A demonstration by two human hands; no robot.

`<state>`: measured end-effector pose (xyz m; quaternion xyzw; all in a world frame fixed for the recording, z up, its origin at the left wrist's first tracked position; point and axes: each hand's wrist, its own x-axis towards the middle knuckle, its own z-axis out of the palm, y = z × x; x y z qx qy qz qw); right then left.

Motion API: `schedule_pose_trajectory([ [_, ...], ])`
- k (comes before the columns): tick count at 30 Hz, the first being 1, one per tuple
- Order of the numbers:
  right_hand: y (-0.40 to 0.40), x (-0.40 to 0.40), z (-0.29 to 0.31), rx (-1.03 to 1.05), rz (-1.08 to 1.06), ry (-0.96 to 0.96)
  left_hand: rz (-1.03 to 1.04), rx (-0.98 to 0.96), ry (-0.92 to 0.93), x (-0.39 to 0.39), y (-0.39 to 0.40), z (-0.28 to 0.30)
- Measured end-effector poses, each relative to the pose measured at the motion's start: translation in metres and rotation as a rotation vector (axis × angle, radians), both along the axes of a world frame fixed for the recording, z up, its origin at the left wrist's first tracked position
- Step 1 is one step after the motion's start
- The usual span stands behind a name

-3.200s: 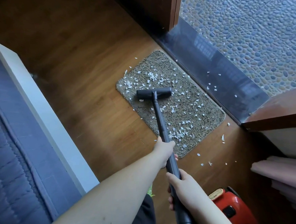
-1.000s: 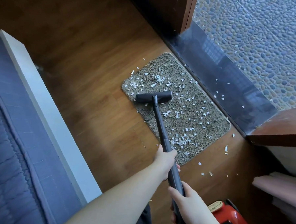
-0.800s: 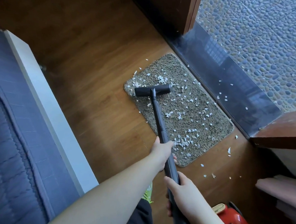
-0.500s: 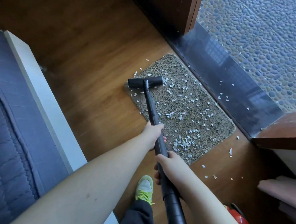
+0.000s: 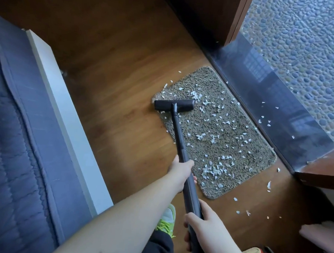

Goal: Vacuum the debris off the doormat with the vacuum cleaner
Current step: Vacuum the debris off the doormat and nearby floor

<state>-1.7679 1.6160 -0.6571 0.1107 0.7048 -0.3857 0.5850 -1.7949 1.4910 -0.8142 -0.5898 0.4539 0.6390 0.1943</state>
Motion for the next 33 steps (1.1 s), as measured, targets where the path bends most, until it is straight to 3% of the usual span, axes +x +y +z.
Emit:
schedule_pose_trajectory([
  [5, -0.021, -0.018, 0.010, -0.065, -0.065, -0.027, -0.017, -0.025, 0.010, -0.025, -0.031, 0.011],
  [8, -0.031, -0.022, 0.011, -0.196, -0.248, -0.163, -0.022, -0.050, 0.016, -0.041, -0.054, 0.011],
  [11, -0.033, -0.021, 0.017, -0.270, -0.256, -0.245, -0.019, -0.082, 0.028, -0.055, -0.076, 0.008],
  [20, -0.058, -0.052, 0.009, -0.247, -0.094, -0.012, -0.021, -0.053, 0.068, -0.088, -0.104, 0.009],
  [33, -0.093, -0.092, 0.006, -0.186, -0.143, -0.005, -0.013, 0.033, 0.091, -0.102, -0.099, 0.030],
])
